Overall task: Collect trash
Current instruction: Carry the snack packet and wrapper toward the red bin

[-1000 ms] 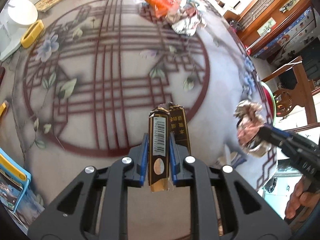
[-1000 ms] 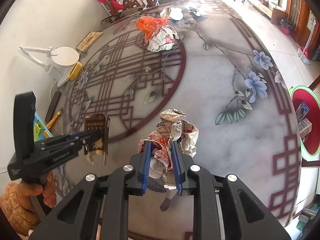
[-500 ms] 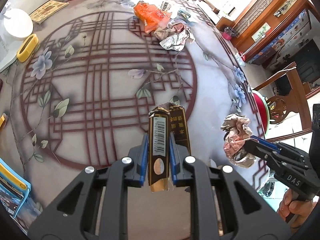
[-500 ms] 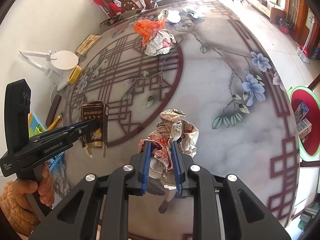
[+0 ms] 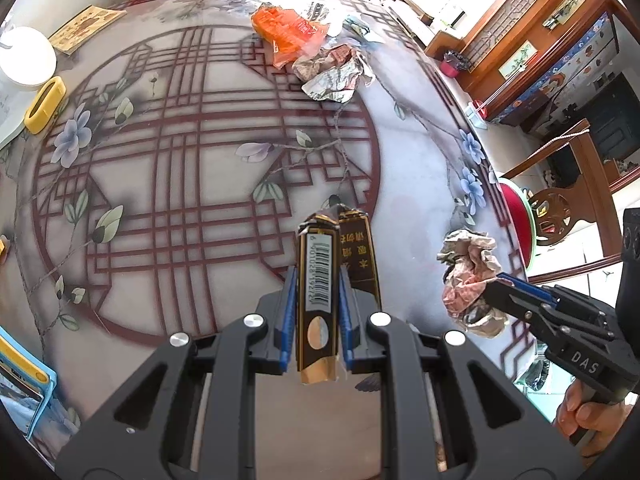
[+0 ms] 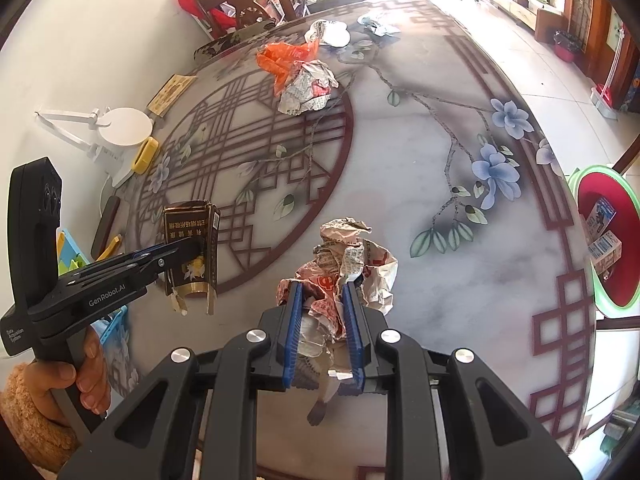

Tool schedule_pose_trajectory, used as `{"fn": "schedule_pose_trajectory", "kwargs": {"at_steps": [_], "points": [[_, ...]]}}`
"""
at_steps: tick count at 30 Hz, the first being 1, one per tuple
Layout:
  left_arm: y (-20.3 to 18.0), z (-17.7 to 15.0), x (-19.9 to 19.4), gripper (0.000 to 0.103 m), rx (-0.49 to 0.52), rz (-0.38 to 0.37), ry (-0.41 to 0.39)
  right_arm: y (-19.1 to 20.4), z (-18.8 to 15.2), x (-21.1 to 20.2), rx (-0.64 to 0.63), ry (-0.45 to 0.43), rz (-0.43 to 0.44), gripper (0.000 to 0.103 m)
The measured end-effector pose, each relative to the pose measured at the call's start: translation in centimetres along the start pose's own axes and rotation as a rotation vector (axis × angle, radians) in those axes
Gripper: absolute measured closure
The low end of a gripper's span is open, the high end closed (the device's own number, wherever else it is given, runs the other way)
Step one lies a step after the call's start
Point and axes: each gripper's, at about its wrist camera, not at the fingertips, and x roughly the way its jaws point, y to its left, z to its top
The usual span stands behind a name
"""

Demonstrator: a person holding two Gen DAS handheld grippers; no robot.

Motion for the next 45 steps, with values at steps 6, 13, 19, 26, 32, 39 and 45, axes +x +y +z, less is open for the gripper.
{"fn": "schedule_pose_trajectory", "kwargs": {"at_steps": [6, 13, 19, 26, 32, 39, 45], "points": [[-0.5, 0.4, -0.2, 0.085, 0.002, -0.005, -0.009, -0.3, 0.1, -0.5, 0.003, -0.013, 0.0, 0.082], [-2.0, 1.8, -0.5, 0.085, 0.013, -0.027, -0.042, -1.0, 0.3, -1.1, 0.017, -0.021, -0.01, 0.082], [-3.9, 2.8, -0.3, 0.085, 0.026, -0.041, -0.06, -2.6, 0.8, -1.8, 0.03, -0.033, -0.016, 0.082], [-5.9, 3.5, 0.7, 0.085, 0.031, -0.044, -0.051, -5.3, 1.4, -2.4, 0.056, -0.037, -0.019, 0.082], [-7.9, 4.1, 1.6, 0.085, 0.031, -0.041, -0.047, -7.8, 2.0, -2.6, 0.073, -0.031, -0.016, 0.082], [-10.4, 4.6, 2.8, 0.085, 0.036, -0.035, -0.037, -10.4, 2.1, -2.8, 0.085, -0.022, -0.003, 0.082], [-12.6, 4.9, 3.5, 0.085, 0.045, -0.033, -0.035, -12.8, 2.4, -3.5, 0.099, -0.026, 0.004, 0.082]]}}
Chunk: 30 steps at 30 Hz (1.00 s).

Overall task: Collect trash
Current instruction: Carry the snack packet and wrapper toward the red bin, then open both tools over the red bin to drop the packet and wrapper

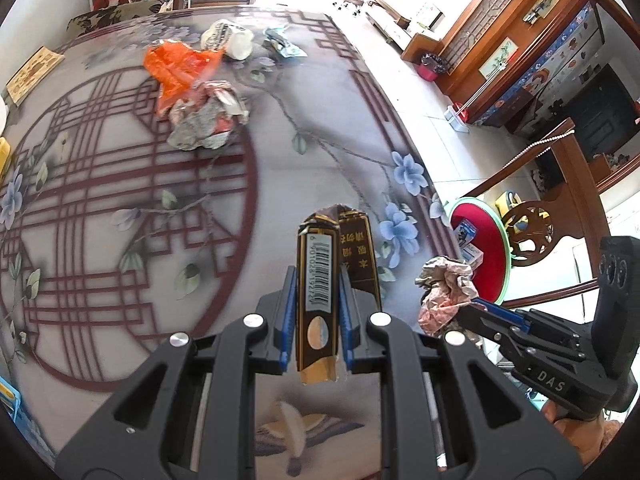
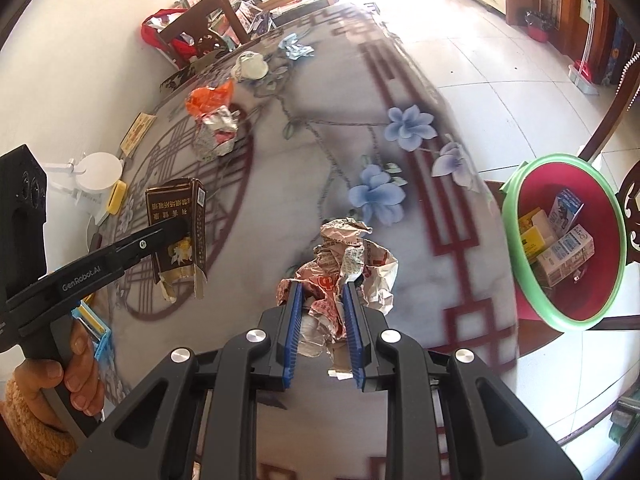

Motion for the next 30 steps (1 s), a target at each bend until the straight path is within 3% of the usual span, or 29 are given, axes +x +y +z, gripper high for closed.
{"fn": "schedule_pose_trajectory", "kwargs": {"at_steps": [12, 25, 28, 30], "points": [[-4.6, 0.7, 1.0, 0.085, 0.027, 0.013, 0.001, -5.4, 1.0, -2.2, 0.051, -0.036, 0.007, 0.082], [-12.7, 1.9, 4.2, 0.085, 0.128, -0.02, 0.039, -17.3, 1.9, -7.1, 0.227, -0.139, -0.096, 0.081], [-15.2, 2.4, 5.0, 0.085, 0.165, -0.037, 0.044, -19.6, 2.3, -7.9, 0.259, -0.158, -0.113, 0.075], [-16.7, 2.8, 5.5, 0.085, 0.189, -0.045, 0.049, -21.1, 2.6, -8.3, 0.29, -0.173, -0.108, 0.058]]}}
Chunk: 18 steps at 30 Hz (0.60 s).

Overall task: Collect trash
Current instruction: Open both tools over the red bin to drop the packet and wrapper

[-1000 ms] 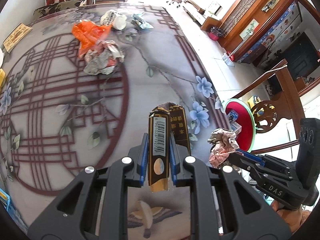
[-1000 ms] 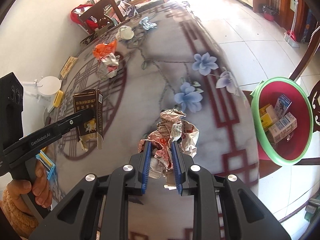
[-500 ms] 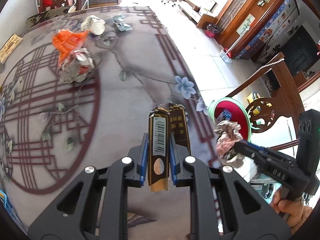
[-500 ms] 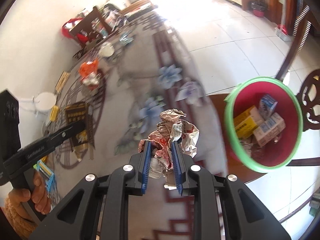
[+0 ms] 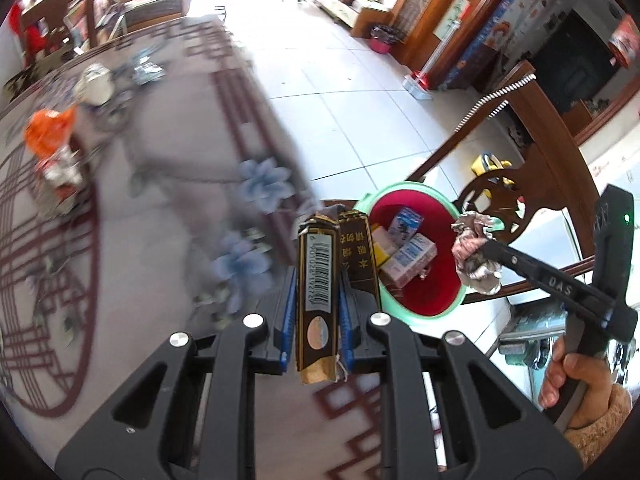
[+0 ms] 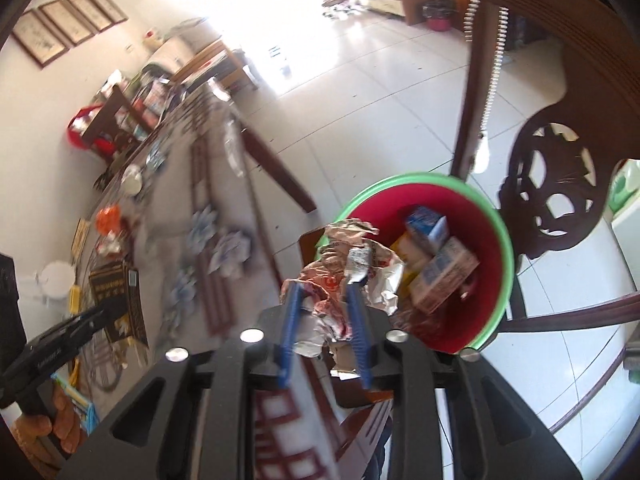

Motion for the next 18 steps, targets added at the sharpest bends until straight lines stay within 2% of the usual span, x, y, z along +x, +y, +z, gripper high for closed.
{"fn": "schedule_pose_trajectory", "kwargs": {"at_steps": [1, 2, 8, 13, 14, 15, 16, 17, 18], "points": [[-0.6, 0.3, 0.3, 0.085, 0.012, -0.004, 0.004, -0.7, 0.3, -0.2, 0.022, -0.014, 0.005, 0.042], [-1.3, 0.6, 0.7, 0.085, 0.025, -0.008, 0.009, -1.2, 0.5, -0.4, 0.037, -0.029, 0.003, 0.038], [-5.9, 2.9, 3.0, 0.085, 0.124, -0.058, 0.03, -4.3, 1.4, -1.5, 0.096, -0.072, -0.035, 0.038], [-10.2, 4.4, 4.1, 0.084, 0.22, -0.115, 0.027, -6.2, 1.1, -1.9, 0.146, -0.073, -0.059, 0.038], [-11.0, 4.7, 4.2, 0.079, 0.231, -0.136, 0.028, -6.5, 0.8, -2.0, 0.155, -0.072, -0.065, 0.038], [-11.3, 4.9, 4.1, 0.065, 0.235, -0.151, 0.027, -6.6, 0.7, -2.2, 0.159, -0.073, -0.069, 0.038], [-11.7, 5.0, 3.9, 0.054, 0.237, -0.168, 0.019, -6.8, 0.6, -2.4, 0.161, -0.076, -0.075, 0.038], [-11.7, 5.0, 3.7, 0.037, 0.235, -0.174, 0.006, -6.8, 0.3, -2.6, 0.162, -0.081, -0.081, 0.038], [-11.5, 4.8, 3.3, 0.035, 0.23, -0.183, -0.016, -6.7, 0.2, -2.7, 0.162, -0.083, -0.085, 0.038]]}}
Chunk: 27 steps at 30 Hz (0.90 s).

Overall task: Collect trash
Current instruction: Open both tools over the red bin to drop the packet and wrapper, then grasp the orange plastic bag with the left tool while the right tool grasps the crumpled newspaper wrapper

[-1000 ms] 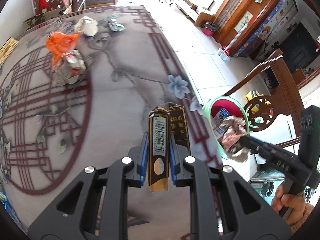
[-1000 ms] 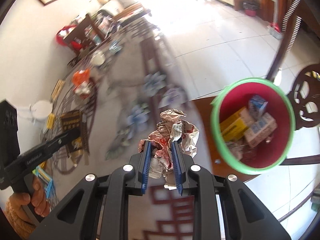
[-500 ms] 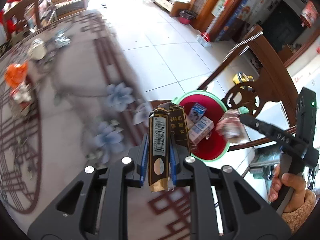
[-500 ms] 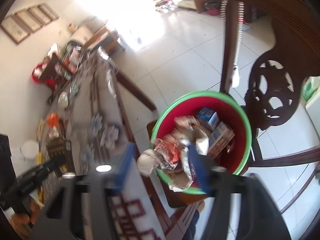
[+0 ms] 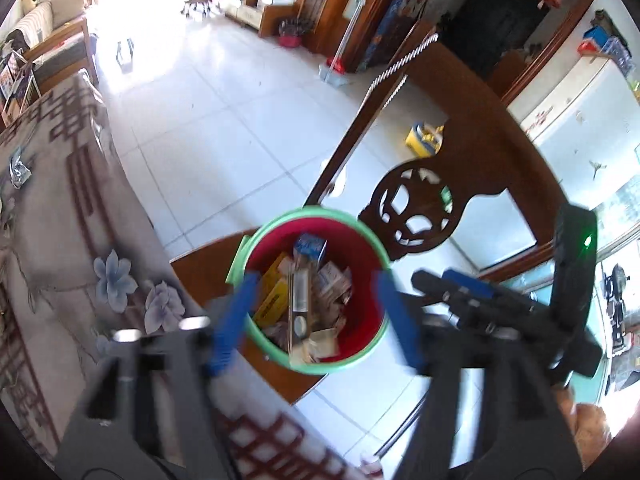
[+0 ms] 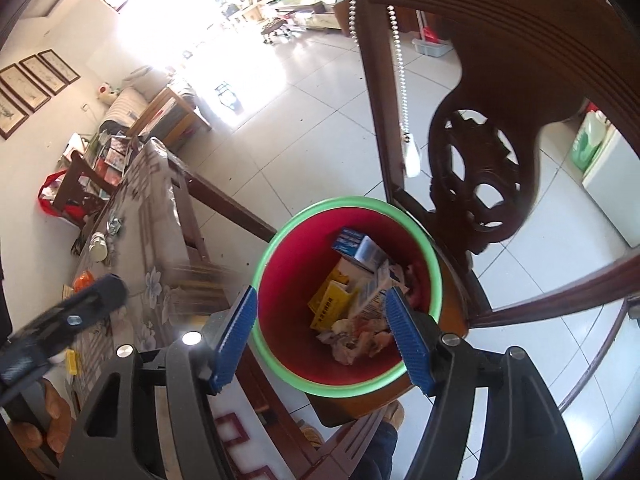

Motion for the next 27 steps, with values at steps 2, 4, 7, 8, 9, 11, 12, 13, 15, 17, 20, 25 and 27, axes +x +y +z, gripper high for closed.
{"fn": "schedule_pose_trajectory", "kwargs": {"at_steps": [2, 4, 7, 8, 9, 11, 12, 13, 15, 17, 20, 25, 27], "points": [[0.4, -0.5, -0.4, 0.035, 0.006, 0.007, 0.002, 0.2, -0.3, -0.2, -0.001, -0.005, -0.005, 0.038], [1.5, -1.2, -0.8, 0.035, -0.016, 0.028, 0.006, 0.7, -0.6, -0.4, -0.005, -0.007, -0.005, 0.038], [4.3, -2.5, -1.8, 0.035, -0.089, 0.049, 0.014, 2.0, -0.9, -0.3, -0.02, -0.008, -0.001, 0.038], [5.8, -3.3, -2.6, 0.035, -0.123, 0.065, 0.009, 2.8, -1.2, -0.2, -0.03, -0.007, 0.005, 0.038], [6.8, -3.7, -3.2, 0.034, -0.144, 0.076, 0.004, 3.5, -1.3, -0.1, -0.04, -0.006, 0.008, 0.038], [9.3, -4.8, -4.6, 0.033, -0.195, 0.103, -0.007, 5.4, -1.7, 0.1, -0.069, -0.004, 0.019, 0.038], [11.2, -5.7, -5.6, 0.033, -0.232, 0.127, -0.013, 6.7, -2.1, 0.3, -0.086, -0.001, 0.027, 0.038], [12.3, -6.2, -6.2, 0.033, -0.252, 0.14, -0.015, 8.0, -2.4, 0.5, -0.101, 0.006, 0.039, 0.038], [15.6, -7.7, -8.1, 0.033, -0.313, 0.173, -0.027, 11.1, -3.3, 1.0, -0.148, 0.02, 0.063, 0.038], [18.8, -9.5, -10.0, 0.033, -0.378, 0.206, -0.043, 14.3, -4.1, 1.9, -0.197, 0.038, 0.083, 0.037], [22.8, -11.7, -12.4, 0.033, -0.454, 0.248, -0.06, 19.1, -5.3, 3.5, -0.252, 0.077, 0.129, 0.037], [30.2, -16.5, -16.7, 0.031, -0.596, 0.324, -0.083, 29.6, -7.8, 6.6, -0.4, 0.129, 0.223, 0.031], [32.5, -17.9, -18.0, 0.031, -0.643, 0.341, -0.09, 33.6, -8.5, 8.1, -0.452, 0.152, 0.255, 0.029]]}}
